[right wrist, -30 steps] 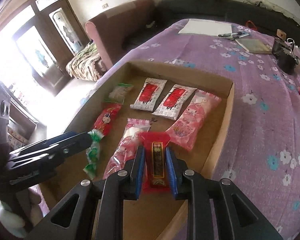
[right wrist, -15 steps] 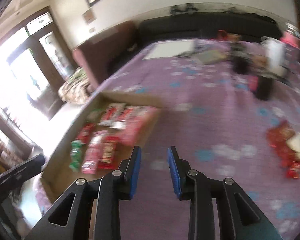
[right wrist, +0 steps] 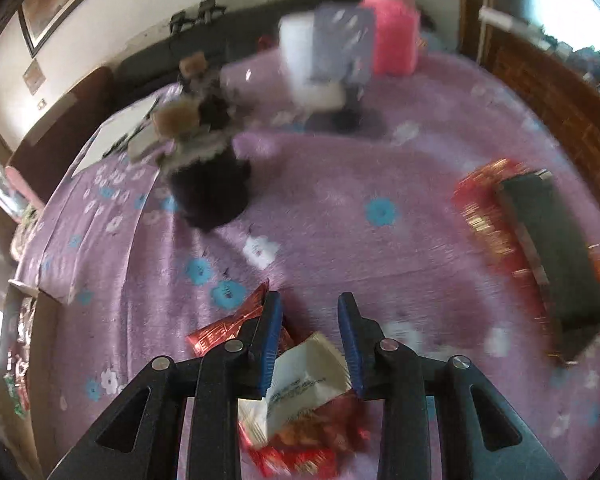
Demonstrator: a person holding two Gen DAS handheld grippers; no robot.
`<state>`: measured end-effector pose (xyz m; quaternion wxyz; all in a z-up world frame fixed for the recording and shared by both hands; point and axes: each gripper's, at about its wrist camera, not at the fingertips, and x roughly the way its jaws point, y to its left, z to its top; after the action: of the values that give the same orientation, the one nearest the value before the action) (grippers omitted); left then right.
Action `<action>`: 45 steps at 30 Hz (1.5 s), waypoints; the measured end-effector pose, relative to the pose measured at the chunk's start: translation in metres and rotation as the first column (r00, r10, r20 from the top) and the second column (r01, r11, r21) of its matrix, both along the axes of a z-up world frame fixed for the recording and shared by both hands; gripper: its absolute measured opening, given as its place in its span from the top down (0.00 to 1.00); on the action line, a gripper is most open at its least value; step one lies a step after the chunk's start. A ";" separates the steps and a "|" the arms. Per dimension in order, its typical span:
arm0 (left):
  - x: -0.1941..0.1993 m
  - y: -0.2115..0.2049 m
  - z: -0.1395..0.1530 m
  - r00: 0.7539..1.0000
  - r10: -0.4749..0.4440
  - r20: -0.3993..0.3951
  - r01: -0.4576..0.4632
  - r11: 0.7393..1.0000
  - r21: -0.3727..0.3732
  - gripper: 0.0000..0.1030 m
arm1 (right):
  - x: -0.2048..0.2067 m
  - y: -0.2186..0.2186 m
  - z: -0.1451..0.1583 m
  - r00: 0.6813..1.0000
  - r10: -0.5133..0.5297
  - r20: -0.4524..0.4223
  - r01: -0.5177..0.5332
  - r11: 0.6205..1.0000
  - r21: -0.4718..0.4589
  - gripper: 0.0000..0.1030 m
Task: Organize snacks
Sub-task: 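Move the open right gripper toward the red snack packs on the table, then grasp the white-green wrapped candy with the left gripper while the right holds a dark red pack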
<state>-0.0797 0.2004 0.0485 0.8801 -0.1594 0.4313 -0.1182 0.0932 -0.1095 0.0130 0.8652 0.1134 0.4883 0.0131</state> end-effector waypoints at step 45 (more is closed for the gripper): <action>0.001 -0.134 -0.034 0.902 -0.432 -0.030 0.401 0.809 0.430 0.35 | -0.162 0.074 -0.006 0.933 0.350 0.087 -0.347 0.936 -0.053 0.51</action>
<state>-0.0791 0.0664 0.0145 0.8602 0.1390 0.4403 -0.2166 -0.0686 -0.0356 0.0072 0.8733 0.0082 0.4592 0.1627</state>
